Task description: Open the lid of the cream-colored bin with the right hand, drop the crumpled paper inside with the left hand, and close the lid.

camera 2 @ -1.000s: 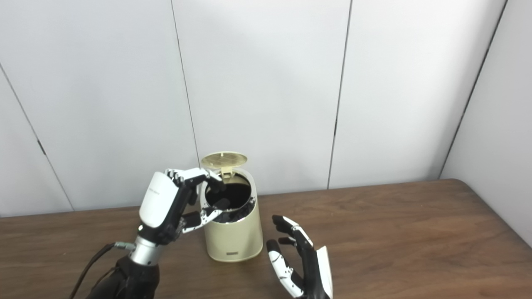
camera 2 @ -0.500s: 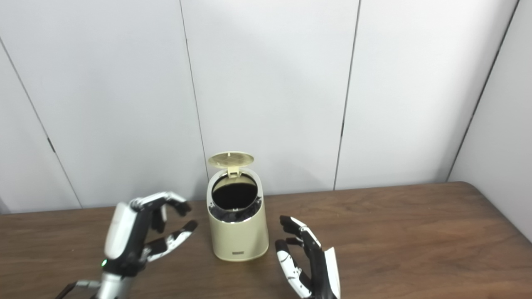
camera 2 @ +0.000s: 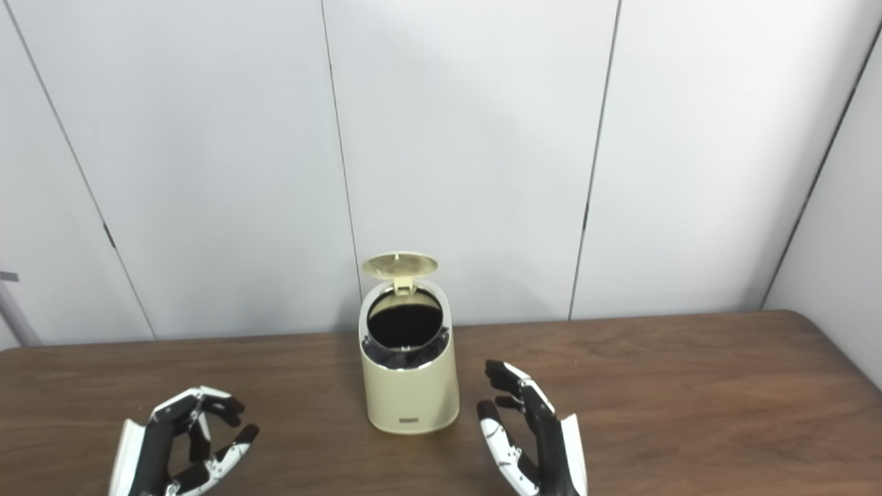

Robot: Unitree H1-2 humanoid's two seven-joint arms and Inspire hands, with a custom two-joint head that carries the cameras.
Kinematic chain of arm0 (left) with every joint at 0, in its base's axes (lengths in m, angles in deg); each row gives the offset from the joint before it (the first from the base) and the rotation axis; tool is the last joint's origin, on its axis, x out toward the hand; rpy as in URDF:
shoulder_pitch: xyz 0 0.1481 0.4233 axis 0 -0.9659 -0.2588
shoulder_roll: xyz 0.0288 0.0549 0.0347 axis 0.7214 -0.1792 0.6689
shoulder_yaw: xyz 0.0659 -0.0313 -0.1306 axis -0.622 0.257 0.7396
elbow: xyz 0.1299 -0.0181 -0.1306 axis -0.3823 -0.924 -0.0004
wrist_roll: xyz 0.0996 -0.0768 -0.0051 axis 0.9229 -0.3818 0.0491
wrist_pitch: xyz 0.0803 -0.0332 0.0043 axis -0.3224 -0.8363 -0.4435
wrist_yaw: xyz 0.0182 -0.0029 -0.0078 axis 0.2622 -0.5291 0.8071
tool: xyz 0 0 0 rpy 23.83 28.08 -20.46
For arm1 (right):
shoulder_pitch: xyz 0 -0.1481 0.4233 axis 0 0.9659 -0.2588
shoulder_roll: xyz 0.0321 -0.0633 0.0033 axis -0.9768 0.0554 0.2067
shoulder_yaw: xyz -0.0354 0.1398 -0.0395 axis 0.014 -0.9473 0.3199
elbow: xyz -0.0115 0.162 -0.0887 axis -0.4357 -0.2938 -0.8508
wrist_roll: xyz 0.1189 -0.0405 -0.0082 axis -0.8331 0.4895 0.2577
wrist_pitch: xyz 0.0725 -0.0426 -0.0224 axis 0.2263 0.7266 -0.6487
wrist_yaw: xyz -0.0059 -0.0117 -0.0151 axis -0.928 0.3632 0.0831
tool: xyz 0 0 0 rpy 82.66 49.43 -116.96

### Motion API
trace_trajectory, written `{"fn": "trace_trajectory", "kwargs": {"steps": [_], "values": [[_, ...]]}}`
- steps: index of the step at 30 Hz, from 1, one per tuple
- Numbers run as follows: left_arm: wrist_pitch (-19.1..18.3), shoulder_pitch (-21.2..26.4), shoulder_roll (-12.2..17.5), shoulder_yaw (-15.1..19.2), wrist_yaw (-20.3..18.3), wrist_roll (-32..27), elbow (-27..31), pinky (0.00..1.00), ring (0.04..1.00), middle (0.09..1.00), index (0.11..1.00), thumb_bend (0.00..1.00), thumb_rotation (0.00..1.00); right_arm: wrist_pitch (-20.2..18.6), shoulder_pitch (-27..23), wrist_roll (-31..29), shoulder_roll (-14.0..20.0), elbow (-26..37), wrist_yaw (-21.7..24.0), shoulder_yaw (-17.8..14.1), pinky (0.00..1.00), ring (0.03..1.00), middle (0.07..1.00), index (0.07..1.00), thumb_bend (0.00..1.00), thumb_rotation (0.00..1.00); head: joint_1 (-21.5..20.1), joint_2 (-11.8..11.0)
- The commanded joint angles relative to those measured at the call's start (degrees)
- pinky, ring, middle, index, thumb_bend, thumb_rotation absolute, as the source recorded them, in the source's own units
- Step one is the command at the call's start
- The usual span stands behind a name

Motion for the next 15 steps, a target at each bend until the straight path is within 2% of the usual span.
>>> {"fn": "trace_trajectory", "kwargs": {"steps": [1,10,12,14,15], "values": [[0.94,-1.19,-0.63,0.91,-0.69,-2.28,1.03,0.07,0.101,0.442,0.493,0.51,0.0,1.97,2.96,1.08,3.07,-1.44,0.41,-1.34,0.68,0.762,0.766,0.758,0.17,0.65,-0.01,0.07],[1.19,-3.53,-2.51,3.95,-3.13,-7.51,-2.1,0.09,0.124,0.436,0.494,0.51,0.0,1.56,3.57,0.15,3.46,-0.31,1.5,-1.65,0.68,0.763,0.77,0.757,0.17,0.65,-0.03,0.48],[1.06,-3.91,-2.89,4.42,-3.56,-8.19,-1.97,0.13,0.164,0.438,0.497,0.51,0.0,1.41,3.73,0.21,3.51,-0.04,1.82,-1.81,0.68,0.763,0.772,0.756,0.17,0.63,-0.12,0.57],[1.09,-4.31,-3.22,4.76,-4.17,-9.06,-1.77,0.24,0.284,0.451,0.504,0.51,0.0,1.36,3.94,0.14,3.53,0.3,2.19,-2.01,0.68,0.767,0.774,0.758,0.18,0.63,-0.09,0.69],[1.06,-4.57,-3.46,4.93,-4.54,-9.44,-1.61,0.26,0.304,0.453,0.505,0.51,0.0,1.28,4.05,0.13,3.53,0.52,2.35,-2.13,0.68,0.768,0.774,0.759,0.18,0.63,-0.14,0.88]]}}
